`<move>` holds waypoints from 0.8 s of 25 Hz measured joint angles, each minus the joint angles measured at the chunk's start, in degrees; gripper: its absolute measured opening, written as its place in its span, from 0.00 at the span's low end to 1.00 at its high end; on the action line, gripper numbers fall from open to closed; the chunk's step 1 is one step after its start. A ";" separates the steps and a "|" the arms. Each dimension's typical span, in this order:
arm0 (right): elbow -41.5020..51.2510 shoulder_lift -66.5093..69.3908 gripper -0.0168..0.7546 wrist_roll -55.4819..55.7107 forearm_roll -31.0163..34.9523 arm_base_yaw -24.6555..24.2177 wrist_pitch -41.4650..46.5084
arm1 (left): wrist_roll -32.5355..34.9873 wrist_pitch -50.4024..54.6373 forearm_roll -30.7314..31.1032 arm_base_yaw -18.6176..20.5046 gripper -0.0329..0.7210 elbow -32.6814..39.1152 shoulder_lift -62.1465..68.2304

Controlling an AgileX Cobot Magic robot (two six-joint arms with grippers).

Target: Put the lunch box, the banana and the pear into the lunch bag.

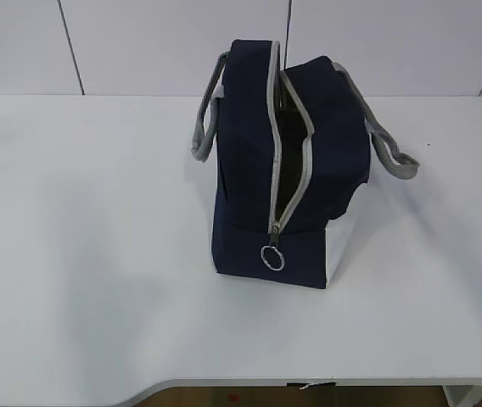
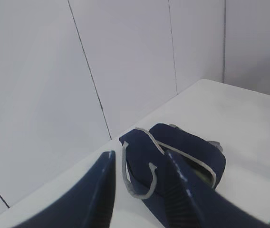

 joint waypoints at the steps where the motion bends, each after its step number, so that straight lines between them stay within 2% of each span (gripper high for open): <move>1: 1.39 -1.13 0.57 -0.40 0.00 0.00 0.00 | -0.12 -0.52 0.12 0.00 0.38 1.57 -0.80; 11: 14.95 -9.87 0.57 -5.60 0.97 0.00 -4.50 | -0.47 -6.97 4.69 0.00 0.38 15.36 -7.84; 20: 30.32 -15.64 0.57 -18.96 11.79 0.00 -15.85 | -0.47 -13.88 5.12 0.00 0.38 23.43 -9.22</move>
